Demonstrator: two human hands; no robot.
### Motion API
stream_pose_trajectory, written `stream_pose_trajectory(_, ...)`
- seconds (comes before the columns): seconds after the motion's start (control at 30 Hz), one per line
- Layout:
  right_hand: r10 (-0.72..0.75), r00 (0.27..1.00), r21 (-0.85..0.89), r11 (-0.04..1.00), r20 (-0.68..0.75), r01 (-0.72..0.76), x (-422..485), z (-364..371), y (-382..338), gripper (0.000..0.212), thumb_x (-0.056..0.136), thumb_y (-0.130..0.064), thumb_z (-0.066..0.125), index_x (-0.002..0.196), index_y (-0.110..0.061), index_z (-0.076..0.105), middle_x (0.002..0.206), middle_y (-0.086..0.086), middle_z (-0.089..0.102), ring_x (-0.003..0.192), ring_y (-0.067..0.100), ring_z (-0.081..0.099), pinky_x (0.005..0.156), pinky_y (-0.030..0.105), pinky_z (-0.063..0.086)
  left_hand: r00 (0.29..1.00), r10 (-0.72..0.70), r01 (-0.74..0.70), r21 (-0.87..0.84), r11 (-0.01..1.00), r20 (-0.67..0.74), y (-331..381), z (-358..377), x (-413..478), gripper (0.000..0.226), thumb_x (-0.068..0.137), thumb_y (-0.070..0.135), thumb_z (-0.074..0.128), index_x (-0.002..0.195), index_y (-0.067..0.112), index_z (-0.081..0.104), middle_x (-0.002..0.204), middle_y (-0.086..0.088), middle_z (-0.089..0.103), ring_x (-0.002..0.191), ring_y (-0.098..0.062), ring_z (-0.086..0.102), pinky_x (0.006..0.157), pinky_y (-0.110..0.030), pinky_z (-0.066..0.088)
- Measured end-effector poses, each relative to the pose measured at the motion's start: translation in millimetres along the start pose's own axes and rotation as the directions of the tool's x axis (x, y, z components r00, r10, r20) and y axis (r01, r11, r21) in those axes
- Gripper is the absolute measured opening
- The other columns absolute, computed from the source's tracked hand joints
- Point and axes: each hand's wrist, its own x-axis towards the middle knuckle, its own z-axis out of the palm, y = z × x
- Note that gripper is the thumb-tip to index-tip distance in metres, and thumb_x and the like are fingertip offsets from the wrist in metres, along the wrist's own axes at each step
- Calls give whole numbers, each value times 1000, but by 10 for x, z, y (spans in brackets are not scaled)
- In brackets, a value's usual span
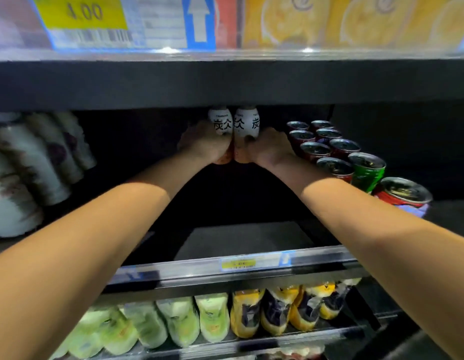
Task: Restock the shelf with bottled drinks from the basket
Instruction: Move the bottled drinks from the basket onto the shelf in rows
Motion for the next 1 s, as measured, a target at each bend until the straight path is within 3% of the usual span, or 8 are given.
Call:
stream_pose_trajectory(0.1, -122, 992, -204, 971, 27, 125, -444, -241, -32, 36, 99, -30, 46, 112, -3, 66, 116, 21, 67, 106, 37, 64, 78, 35, 46, 976, 121, -137, 79, 987, 183, 72, -170, -458, 69, 62, 75, 33, 88, 20, 64, 110, -11, 68, 100, -35, 64, 89, -42, 53)
stream_pose_trajectory(0.23, -208, 978, -439, 881, -17, 179, -1128, -558, 67, 33, 99, -27, 46, 119, -9, 64, 117, 18, 65, 111, 37, 60, 85, 37, 47, 936, 303, -350, 375, 858, 181, 265, -303, -1037, 44, 92, 52, 40, 128, 30, 53, 146, -15, 45, 122, -43, 51, 92, -43, 47)
stream_pose_trajectory(0.33, -270, 962, -461, 859, -38, 223, -1760, -838, 239, 29, 102, -26, 41, 94, -10, 63, 91, 12, 61, 94, 35, 61, 70, 35, 41, 862, 460, -507, 327, 797, 214, 486, -375, -1543, 35, 98, 47, 37, 117, 25, 57, 128, -8, 58, 99, -30, 53, 79, -38, 44)
stream_pose_trajectory(0.4, -210, 973, -429, 891, -96, 150, -2141, -1015, 414, 29, 102, -27, 42, 94, -10, 63, 91, 9, 61, 89, 31, 60, 71, 36, 45, 767, 592, -642, 299, 706, 249, 679, -349, -1866, 34, 100, 46, 34, 115, 26, 56, 111, 1, 60, 88, -23, 51, 71, -34, 36)
stream_pose_trajectory(0.6, 68, 960, -558, 802, -270, -214, -3158, -1403, 1219, 34, 99, -35, 32, 101, -15, 59, 99, 8, 60, 90, 32, 58, 74, 42, 50, 457, 840, -889, 121, 442, 291, 1343, 302, -2586, 31, 99, 46, 30, 110, 26, 52, 107, 2, 58, 101, -24, 58, 70, -33, 34)
stream_pose_trajectory(0.77, 309, 858, -623, 591, -411, -512, -3947, -1548, 2148, 47, 95, -40, 27, 73, -16, 61, 71, 7, 61, 67, 33, 60, 57, 36, 47, 210, 946, -973, -38, 226, 249, 1912, 1193, -3170, 22, 79, 30, 53, 69, 12, 61, 61, -4, 53, 52, -29, 56, 49, -30, 29)
stream_pose_trajectory(0.87, 483, 771, -635, 454, -415, -626, -4294, -1604, 2734, 44, 96, -38, 34, 73, -16, 64, 72, 6, 64, 66, 32, 62, 55, 33, 42, 132, 916, -985, -51, 162, 378, 2279, 1794, -3604, 29, 96, 35, 40, 90, 14, 59, 78, -2, 55, 76, -29, 61, 60, -33, 28)
stream_pose_trajectory(1.0, 676, 661, -560, 425, -325, -711, -4479, -1735, 3703, 42, 102, -41, 31, 105, -17, 66, 106, 7, 67, 99, 31, 62, 76, 35, 43, 55, 841, -994, -53, 99, 539, 2840, 2772, -4053, 36, 102, 34, 30, 108, 14, 59, 105, -9, 63, 96, -31, 60, 69, -36, 32)
